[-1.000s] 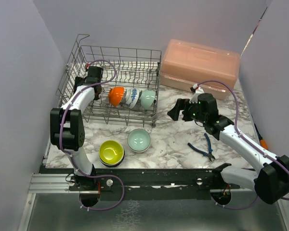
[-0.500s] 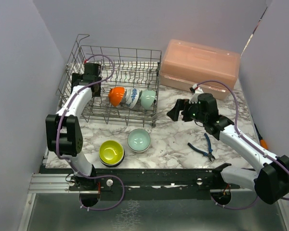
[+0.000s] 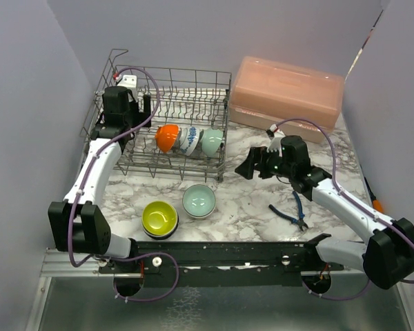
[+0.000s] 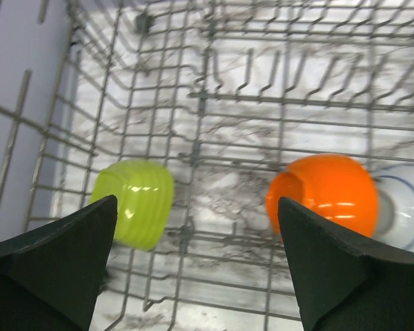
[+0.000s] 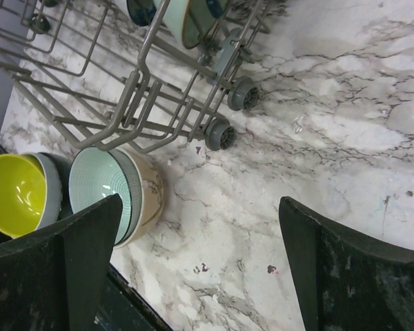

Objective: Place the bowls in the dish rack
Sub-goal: Turn the bowl upside down on the dish rack, then pick up the bowl from the center of the board.

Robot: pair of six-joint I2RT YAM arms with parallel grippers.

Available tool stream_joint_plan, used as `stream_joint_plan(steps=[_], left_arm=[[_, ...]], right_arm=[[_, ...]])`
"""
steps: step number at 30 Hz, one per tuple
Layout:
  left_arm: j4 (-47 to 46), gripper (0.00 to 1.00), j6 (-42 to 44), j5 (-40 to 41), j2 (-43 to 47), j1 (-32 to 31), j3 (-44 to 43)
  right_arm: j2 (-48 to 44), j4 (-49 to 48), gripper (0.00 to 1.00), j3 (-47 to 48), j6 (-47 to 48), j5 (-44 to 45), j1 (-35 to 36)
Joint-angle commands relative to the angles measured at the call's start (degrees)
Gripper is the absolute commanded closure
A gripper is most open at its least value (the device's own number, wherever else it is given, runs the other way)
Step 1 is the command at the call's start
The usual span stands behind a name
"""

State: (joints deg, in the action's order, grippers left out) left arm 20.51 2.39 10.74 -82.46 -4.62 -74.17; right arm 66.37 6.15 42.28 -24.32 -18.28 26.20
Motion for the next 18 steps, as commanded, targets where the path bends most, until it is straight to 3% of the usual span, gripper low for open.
stream_joint_plan(steps=[1,5,10,18], left_arm=[[-8.31,0.01,-2.06,-18.54,3.28,-0.37,3.47],[-11.3,0.01,-2.18,-32.04,4.28,-0.3,4.31],[-19.6,0.01,-6.21,-42.38,6.29,-0.3,7.94],[-27.76,0.01,-9.3,-45.54,9.65,-0.36,12.14]], right_arm=[[0.83,-1.97,0.0,-1.12,1.64,-6.8,0.33],[1.65,-3.71,0.01,-2.85,2.3,-10.3,0.43],[2.35,-4.52,0.02,-3.8,3.09,-12.27,2.58],[3.15,-5.59,0.06,-2.78,3.97,-10.71,9.39]])
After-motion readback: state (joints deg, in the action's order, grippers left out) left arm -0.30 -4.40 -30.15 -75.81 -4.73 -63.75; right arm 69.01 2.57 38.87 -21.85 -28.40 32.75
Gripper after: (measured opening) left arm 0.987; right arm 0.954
